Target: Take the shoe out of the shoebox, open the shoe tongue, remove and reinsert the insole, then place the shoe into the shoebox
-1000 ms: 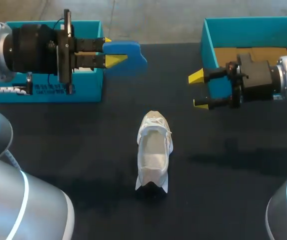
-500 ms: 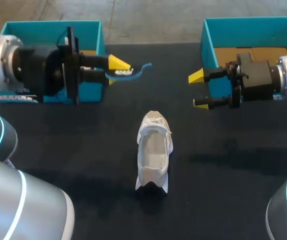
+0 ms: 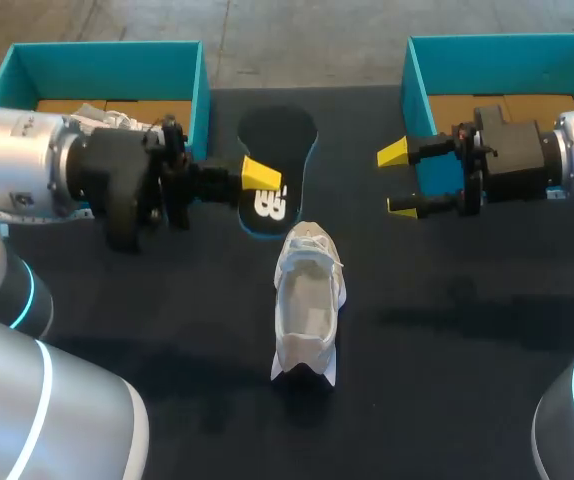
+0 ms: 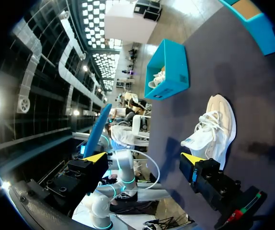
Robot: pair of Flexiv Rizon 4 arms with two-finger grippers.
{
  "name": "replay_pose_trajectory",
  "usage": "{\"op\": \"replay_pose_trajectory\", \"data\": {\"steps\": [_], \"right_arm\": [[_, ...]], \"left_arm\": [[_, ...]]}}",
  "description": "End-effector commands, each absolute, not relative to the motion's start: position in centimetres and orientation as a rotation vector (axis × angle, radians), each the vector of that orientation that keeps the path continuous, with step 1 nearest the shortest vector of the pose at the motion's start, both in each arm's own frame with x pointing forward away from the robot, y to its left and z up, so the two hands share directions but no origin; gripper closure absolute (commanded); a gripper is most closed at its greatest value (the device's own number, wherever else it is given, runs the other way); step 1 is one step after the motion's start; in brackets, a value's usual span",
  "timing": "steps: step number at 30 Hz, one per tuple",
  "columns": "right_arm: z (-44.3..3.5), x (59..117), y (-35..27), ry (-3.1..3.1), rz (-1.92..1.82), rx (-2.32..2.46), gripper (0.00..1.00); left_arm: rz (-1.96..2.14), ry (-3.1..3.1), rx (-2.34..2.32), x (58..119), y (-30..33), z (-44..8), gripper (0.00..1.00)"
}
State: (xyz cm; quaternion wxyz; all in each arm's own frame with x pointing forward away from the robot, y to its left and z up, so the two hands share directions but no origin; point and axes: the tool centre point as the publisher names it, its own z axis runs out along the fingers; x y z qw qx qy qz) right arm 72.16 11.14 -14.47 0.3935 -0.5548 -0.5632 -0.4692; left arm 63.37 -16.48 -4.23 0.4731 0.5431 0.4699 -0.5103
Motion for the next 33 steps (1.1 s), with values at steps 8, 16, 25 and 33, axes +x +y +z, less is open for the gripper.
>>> {"op": "replay_pose_trajectory", "data": {"steps": [8,16,25,33], "right_arm": [[-14.5,72.2,11.3,-1.428,-1.193,-1.41,0.0],[-14.5,72.2,11.3,-1.428,-1.193,-1.41,0.0],[-14.5,72.2,11.3,-1.428,-1.193,-1.41,0.0],[-14.5,72.2,11.3,-1.428,-1.193,-1.41,0.0]], "left_arm": [[-0.984,1.036,1.352,62.4,-16.3,-9.7,1.0],[-0.984,1.036,1.352,62.4,-16.3,-9.7,1.0],[-0.972,1.012,1.358,62.3,-16.5,-10.1,1.0],[-0.975,0.955,1.394,63.1,-17.0,-12.6,1.0]]}}
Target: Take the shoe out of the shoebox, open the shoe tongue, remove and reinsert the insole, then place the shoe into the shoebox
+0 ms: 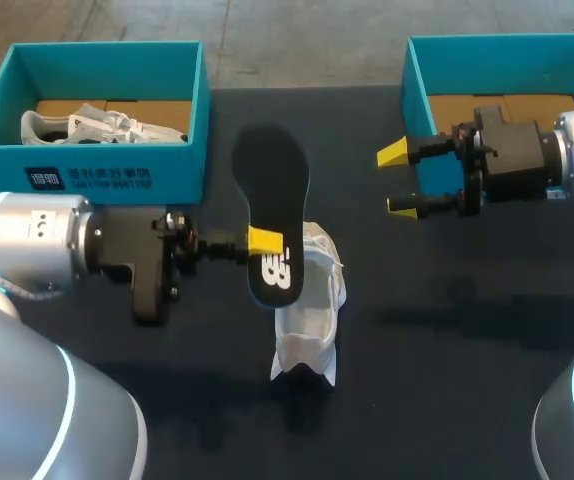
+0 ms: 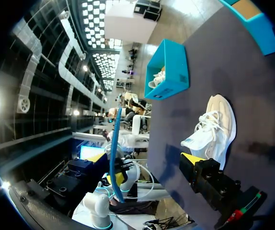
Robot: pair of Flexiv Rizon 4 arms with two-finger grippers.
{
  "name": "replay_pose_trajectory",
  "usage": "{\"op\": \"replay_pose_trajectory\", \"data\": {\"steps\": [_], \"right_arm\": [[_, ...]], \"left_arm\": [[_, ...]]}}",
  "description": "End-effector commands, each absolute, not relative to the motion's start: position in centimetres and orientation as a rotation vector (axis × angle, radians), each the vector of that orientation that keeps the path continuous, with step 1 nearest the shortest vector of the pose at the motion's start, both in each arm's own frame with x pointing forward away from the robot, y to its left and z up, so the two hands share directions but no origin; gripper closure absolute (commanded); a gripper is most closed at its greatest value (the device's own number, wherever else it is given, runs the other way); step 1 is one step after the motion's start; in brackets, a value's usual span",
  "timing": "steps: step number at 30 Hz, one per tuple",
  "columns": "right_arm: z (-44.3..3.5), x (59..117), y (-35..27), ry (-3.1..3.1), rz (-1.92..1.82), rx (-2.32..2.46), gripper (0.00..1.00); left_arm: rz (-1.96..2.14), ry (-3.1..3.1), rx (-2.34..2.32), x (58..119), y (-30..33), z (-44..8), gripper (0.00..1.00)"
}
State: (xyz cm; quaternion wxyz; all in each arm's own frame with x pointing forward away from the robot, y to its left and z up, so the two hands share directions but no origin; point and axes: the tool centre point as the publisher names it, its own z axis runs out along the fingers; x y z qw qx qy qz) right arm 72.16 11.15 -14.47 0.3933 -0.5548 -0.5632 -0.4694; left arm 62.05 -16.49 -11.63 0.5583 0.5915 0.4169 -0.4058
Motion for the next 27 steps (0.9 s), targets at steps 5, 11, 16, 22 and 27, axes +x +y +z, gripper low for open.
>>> {"op": "replay_pose_trajectory", "data": {"steps": [5,11,16,22,27], "right_arm": [[-14.5,72.2,11.3,-1.428,-1.193,-1.41,0.0],[-14.7,72.1,11.6,-1.419,-1.194,-1.399,0.0],[-15.0,72.0,12.6,-1.416,-1.207,-1.371,0.0],[-15.3,72.2,13.8,-1.428,-1.224,-1.353,0.0],[-15.2,72.6,14.7,-1.444,-1.241,-1.339,0.0]], "left_arm": [[-0.966,0.926,1.41,64.3,-17.6,-13.2,1.0],[-0.94,0.87,1.44,65.3,-18.3,-13.7,1.0],[-0.921,0.851,1.44,66.0,-18.6,-14.2,1.0],[-0.933,0.853,1.423,66.5,-19.0,-14.8,1.0],[-0.941,0.854,1.416,66.7,-19.3,-14.9,1.0]]}}
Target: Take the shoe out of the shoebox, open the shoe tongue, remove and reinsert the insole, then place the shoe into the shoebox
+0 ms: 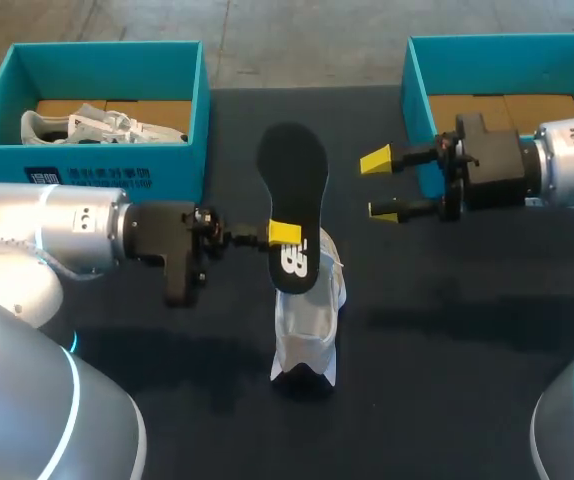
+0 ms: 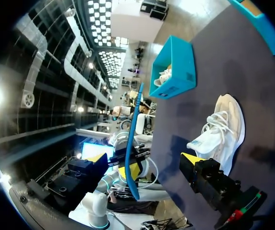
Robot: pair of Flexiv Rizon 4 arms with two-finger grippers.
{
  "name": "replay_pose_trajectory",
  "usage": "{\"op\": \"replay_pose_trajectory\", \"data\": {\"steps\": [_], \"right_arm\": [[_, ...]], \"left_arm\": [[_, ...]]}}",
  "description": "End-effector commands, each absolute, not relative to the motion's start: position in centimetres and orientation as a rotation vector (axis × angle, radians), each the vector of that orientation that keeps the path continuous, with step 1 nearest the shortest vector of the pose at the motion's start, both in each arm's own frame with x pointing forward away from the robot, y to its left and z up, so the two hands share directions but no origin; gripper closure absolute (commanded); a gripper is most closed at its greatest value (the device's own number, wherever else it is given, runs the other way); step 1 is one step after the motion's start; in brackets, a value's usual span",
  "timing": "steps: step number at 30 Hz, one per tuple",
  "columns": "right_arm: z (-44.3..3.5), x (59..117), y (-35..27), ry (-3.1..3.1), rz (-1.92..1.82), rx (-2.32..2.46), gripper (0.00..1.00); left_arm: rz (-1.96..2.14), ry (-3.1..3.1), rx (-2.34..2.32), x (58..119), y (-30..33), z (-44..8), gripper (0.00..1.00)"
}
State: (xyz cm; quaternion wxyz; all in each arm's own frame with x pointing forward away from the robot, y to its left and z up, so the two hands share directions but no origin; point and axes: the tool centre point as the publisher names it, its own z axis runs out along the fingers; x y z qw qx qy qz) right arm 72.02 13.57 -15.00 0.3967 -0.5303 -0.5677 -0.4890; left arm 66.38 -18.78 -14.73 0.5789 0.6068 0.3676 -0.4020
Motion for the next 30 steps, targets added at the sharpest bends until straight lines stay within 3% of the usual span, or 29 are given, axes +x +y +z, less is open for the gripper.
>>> {"op": "replay_pose_trajectory", "data": {"steps": [1,30], "right_arm": [[-15.2,72.7,14.8,-1.447,-1.245,-1.334,0.0],[-15.6,72.6,17.4,-1.472,-1.22,-1.284,0.0]], "left_arm": [[-0.942,0.853,1.414,66.7,-19.4,-14.9,1.0],[-0.918,0.866,1.407,68.1,-20.9,-16.0,1.0]]}}
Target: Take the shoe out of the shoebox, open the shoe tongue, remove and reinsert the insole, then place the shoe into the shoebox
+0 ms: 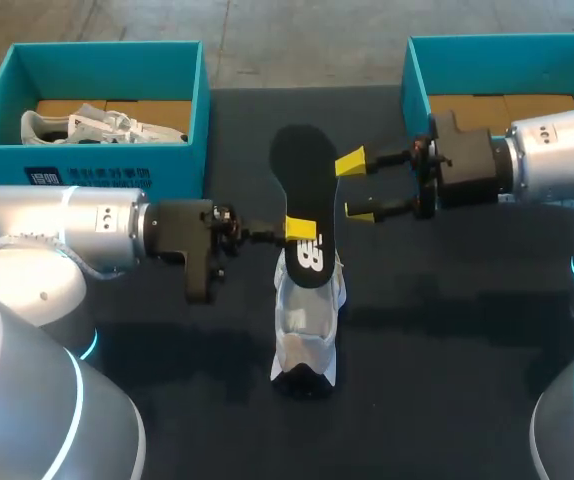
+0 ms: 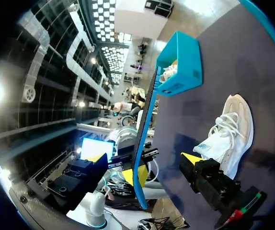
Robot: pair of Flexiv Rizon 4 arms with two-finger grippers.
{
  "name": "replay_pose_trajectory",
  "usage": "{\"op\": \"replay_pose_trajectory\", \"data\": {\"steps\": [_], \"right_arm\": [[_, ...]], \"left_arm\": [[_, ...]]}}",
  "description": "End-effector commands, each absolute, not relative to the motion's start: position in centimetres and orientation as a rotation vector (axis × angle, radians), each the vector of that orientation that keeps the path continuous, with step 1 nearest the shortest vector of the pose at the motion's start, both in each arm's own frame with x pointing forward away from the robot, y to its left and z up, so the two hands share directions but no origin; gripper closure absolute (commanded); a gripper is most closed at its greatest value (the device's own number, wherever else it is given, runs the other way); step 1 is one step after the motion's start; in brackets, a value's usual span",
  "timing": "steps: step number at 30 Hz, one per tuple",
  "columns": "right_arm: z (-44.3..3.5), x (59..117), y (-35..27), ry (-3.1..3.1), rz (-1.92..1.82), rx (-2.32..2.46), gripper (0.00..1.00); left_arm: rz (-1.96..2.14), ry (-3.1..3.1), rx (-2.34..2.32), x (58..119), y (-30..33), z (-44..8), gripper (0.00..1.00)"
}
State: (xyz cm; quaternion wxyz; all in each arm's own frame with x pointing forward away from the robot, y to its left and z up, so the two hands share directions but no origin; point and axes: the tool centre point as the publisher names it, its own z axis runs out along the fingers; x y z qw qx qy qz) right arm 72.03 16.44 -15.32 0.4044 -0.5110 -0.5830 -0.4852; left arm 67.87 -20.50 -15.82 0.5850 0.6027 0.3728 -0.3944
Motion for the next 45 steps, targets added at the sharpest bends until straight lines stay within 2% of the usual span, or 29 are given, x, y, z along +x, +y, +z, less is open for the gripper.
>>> {"op": "replay_pose_trajectory", "data": {"steps": [1,18,19,20,21,22,25,30,45], "right_arm": [[-15.6,72.6,17.6,-1.472,-1.221,-1.28,0.0],[-15.4,72.9,19.0,-1.475,-1.218,-1.261,0.0],[-15.4,72.9,19.1,-1.478,-1.217,-1.263,0.17],[-15.4,72.9,19.1,-1.479,-1.215,-1.267,0.19],[-15.4,72.9,19.1,-1.478,-1.213,-1.27,0.27],[-15.4,73.0,19.2,-1.474,-1.212,-1.273,0.42],[-15.5,73.0,19.4,-1.47,-1.205,-1.283,0.53],[-15.8,73.0,19.9,-1.46,-1.197,-1.293,0.6],[-15.8,71.9,20.4,-1.424,-1.193,-1.317,0.65]], "left_arm": [[-0.917,0.865,1.407,68.1,-20.9,-16.0,1.0],[-0.911,0.87,1.407,68.4,-20.9,-16.3,1.0],[-0.911,0.87,1.407,68.4,-20.9,-16.3,1.0],[-0.911,0.87,1.407,68.4,-20.9,-16.3,1.0],[-0.911,0.87,1.407,68.4,-20.9,-16.3,1.0],[-0.911,0.87,1.407,68.4,-20.9,-16.3,1.0],[-0.911,0.87,1.407,68.4,-20.9,-16.3,1.0],[-0.911,0.87,1.407,68.4,-20.9,-16.3,1.0],[-0.911,0.87,1.407,68.4,-20.9,-16.3,1.0]]}}
